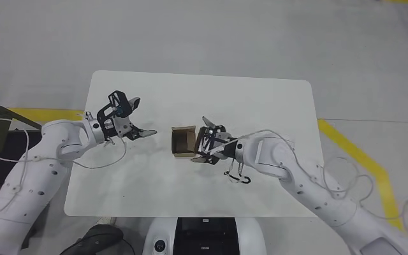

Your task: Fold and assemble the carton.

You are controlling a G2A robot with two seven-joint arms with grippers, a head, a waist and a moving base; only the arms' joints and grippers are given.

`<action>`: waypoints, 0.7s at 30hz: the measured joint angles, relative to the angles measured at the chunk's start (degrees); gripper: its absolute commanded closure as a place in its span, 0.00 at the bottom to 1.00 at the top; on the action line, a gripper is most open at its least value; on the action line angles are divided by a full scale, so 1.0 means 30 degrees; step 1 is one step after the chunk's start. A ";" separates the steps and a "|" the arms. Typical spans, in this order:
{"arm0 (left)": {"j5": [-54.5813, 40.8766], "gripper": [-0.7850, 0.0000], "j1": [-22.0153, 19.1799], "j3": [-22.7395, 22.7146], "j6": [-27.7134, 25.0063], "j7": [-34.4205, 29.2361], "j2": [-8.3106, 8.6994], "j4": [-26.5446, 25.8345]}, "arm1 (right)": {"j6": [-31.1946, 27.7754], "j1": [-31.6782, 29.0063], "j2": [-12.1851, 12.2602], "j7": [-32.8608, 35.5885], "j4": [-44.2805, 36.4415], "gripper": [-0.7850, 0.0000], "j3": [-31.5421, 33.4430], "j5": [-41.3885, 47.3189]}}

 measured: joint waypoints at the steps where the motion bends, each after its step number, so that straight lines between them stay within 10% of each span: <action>1: 0.0073 0.00 -0.0123 0.0201 0.0006 -0.0328 -0.0050 -0.0133 | 0.0041 0.0040 -0.0078 -0.0190 0.0178 0.00 -0.0112 -0.0103; 21: -0.0537 0.00 -0.2866 0.3512 0.0166 -0.3848 -0.1131 0.1304 | 0.2050 0.1480 -0.1725 -0.3775 0.5407 0.00 -0.1012 0.0001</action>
